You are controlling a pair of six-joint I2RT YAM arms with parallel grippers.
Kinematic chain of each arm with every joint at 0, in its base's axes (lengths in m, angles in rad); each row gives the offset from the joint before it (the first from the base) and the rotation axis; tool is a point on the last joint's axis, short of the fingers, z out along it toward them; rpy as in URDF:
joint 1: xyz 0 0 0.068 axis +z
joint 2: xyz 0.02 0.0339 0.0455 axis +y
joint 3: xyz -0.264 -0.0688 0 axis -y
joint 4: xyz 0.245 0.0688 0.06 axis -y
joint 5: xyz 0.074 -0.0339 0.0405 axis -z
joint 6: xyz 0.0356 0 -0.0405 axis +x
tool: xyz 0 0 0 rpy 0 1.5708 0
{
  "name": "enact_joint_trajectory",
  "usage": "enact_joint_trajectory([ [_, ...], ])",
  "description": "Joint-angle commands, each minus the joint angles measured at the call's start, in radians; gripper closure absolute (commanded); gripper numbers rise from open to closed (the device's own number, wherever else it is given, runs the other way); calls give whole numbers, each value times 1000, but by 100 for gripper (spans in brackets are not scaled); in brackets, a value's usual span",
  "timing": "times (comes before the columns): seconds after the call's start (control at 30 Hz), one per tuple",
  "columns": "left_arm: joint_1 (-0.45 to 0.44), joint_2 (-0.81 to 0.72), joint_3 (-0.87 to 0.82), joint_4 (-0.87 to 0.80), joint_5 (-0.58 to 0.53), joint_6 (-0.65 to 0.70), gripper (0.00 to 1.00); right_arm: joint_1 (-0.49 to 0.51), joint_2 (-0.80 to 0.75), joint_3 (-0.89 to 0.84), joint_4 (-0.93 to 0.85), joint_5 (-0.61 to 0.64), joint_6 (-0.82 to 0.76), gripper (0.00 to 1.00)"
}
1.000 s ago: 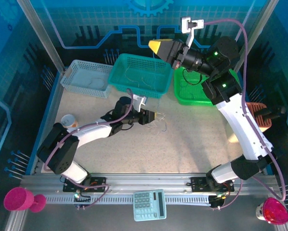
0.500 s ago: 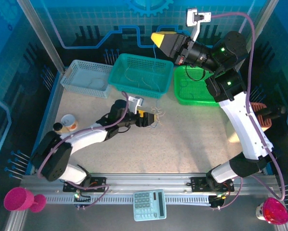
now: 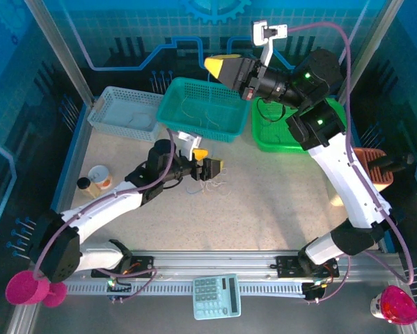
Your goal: Untangle the cables
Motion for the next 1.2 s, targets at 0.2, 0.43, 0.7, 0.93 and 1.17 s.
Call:
enact_joint_trajectory([
  [0.2, -16, 164, 2, 125, 23, -20, 78, 22, 39, 134, -26, 11, -20, 100],
  [0.43, -15, 196, -87, 165, 2, -40, 79, -113, 31, 193, -60, 39, -19, 100],
  [0.7, -14, 227, -144, 175, -14, -40, 80, -371, 36, 208, 62, 37, 183, 100],
  [0.93, -11, 255, -167, 174, -17, -42, 74, -483, 70, 260, 98, 31, 270, 100],
  [1.17, -2, 249, -172, 164, -17, -42, 75, -526, 91, 239, 99, 32, 279, 100],
])
